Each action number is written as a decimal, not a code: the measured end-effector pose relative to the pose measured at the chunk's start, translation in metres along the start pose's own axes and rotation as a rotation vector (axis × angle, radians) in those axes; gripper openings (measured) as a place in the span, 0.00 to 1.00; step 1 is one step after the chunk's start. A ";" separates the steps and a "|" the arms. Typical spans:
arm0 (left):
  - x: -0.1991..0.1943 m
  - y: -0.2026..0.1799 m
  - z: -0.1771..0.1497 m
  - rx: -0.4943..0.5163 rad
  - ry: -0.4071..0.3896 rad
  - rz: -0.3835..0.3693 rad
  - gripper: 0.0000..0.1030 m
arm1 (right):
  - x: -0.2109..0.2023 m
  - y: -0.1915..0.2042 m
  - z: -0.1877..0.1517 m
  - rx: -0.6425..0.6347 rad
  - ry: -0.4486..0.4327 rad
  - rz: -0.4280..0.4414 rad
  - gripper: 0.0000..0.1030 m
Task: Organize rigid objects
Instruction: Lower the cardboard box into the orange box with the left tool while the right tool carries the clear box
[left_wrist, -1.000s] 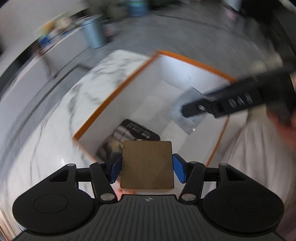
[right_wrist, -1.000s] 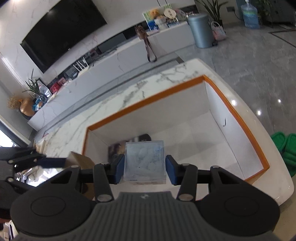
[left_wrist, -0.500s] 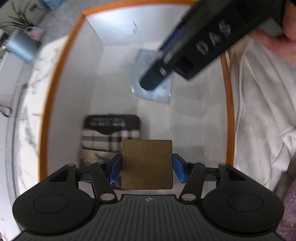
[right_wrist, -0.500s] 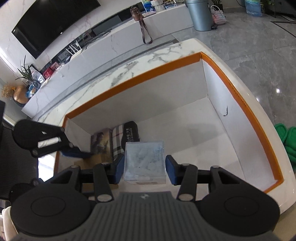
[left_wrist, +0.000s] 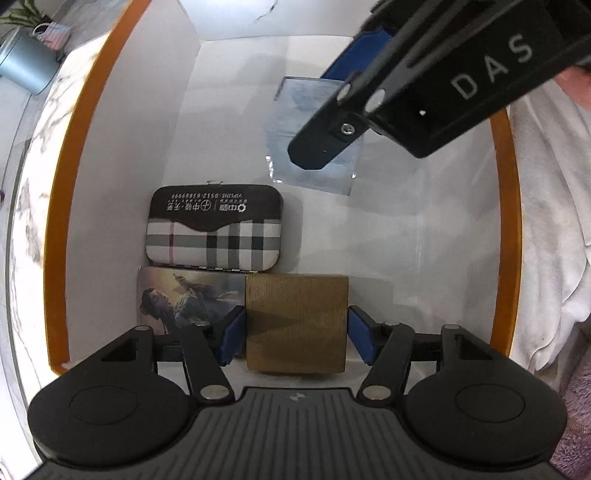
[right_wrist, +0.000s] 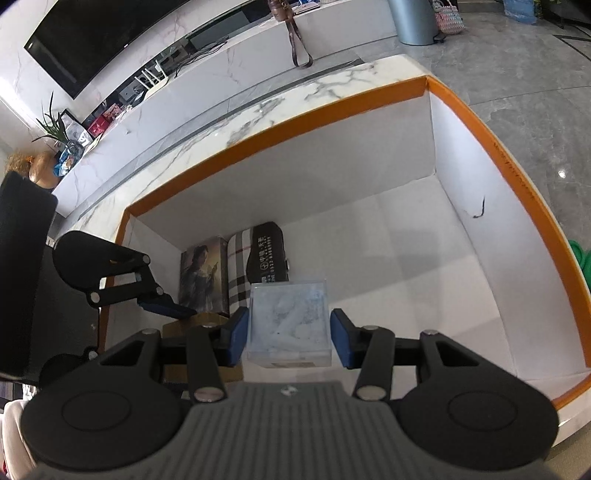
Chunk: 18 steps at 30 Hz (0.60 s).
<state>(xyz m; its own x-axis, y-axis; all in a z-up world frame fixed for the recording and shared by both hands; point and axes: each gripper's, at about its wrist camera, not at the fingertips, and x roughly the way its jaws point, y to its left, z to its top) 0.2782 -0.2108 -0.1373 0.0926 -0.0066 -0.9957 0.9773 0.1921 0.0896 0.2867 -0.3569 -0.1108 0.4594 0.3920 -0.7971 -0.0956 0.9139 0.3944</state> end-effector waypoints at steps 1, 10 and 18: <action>-0.001 0.001 -0.002 -0.006 -0.006 -0.004 0.71 | 0.001 0.000 0.000 0.000 0.004 0.000 0.48; -0.016 0.014 -0.016 -0.113 -0.112 -0.050 0.58 | 0.014 0.008 -0.003 0.011 0.051 0.022 0.48; -0.017 0.012 -0.012 -0.150 -0.142 -0.094 0.44 | 0.024 0.016 -0.005 0.013 0.080 0.018 0.48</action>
<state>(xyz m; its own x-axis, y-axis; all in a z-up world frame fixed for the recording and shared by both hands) 0.2858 -0.1970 -0.1192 0.0383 -0.1677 -0.9851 0.9445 0.3281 -0.0191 0.2914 -0.3323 -0.1259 0.3857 0.4161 -0.8235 -0.0916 0.9054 0.4146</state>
